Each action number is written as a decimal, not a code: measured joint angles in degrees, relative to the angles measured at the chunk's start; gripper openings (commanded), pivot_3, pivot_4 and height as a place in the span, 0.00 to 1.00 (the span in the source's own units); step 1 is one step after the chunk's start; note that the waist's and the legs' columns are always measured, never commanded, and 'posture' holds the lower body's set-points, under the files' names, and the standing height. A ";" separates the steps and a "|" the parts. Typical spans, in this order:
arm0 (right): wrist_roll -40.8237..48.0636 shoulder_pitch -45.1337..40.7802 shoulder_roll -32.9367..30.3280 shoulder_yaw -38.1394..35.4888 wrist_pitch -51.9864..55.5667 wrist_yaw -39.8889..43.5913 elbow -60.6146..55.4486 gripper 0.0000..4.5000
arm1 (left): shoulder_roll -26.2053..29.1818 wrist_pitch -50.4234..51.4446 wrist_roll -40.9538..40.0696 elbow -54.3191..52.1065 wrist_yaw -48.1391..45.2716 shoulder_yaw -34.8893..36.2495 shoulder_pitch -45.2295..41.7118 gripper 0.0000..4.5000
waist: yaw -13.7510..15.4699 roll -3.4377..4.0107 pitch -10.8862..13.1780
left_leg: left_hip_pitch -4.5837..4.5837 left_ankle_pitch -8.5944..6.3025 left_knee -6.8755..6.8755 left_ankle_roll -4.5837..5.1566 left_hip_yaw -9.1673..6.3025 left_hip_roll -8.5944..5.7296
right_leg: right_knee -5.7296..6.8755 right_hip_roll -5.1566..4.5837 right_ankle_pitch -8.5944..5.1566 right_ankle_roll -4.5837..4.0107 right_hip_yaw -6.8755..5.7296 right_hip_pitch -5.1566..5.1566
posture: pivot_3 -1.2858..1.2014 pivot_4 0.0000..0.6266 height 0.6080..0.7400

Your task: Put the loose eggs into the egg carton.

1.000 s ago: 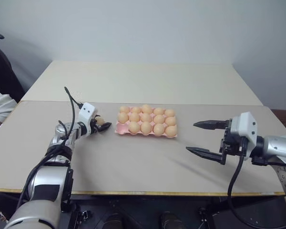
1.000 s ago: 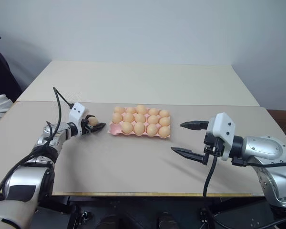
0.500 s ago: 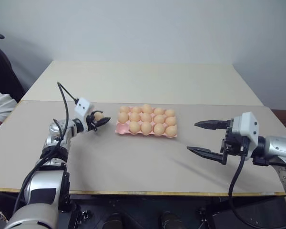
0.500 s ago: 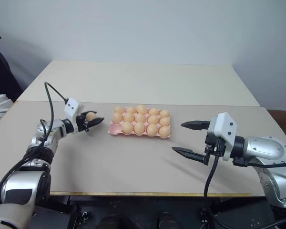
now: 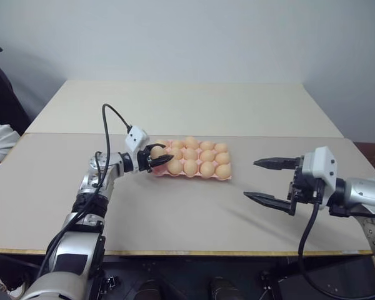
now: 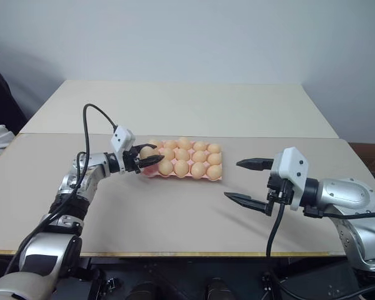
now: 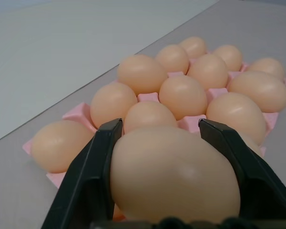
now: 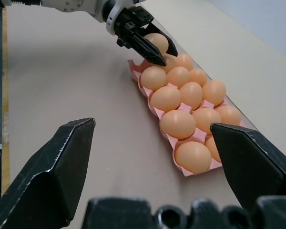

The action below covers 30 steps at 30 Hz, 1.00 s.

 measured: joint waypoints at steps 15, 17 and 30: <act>-0.02 -0.95 0.04 0.00 0.00 -0.08 0.42 1.00 | 12.97 12.93 -11.08 -24.95 -4.39 9.30 16.19 0.99 | -0.47 0.01 0.00 | 0.03 0.00 -0.01 0.00 0.00 0.04 | 0.07 0.00 0.00 0.00 0.02 -0.04 | 0.52 0.24 1.00; -0.06 -1.46 0.04 0.56 0.00 0.25 1.49 1.00 | 17.35 16.72 -14.37 -31.32 -5.76 12.64 22.43 0.99 | -0.64 0.01 0.00 | 0.04 0.00 -0.02 0.00 0.02 0.07 | 0.05 0.00 -0.01 0.00 0.02 -0.04 | 0.52 0.24 1.00; -1.78 -4.70 -0.82 1.67 -1.01 4.88 9.03 1.00 | 25.32 27.81 -26.71 -56.91 -4.94 34.81 51.20 0.99 | 0.17 0.01 0.00 | 0.19 0.00 -0.08 0.00 0.09 0.10 | -0.01 -0.02 -0.03 -0.02 0.02 0.04 | 0.52 0.24 1.00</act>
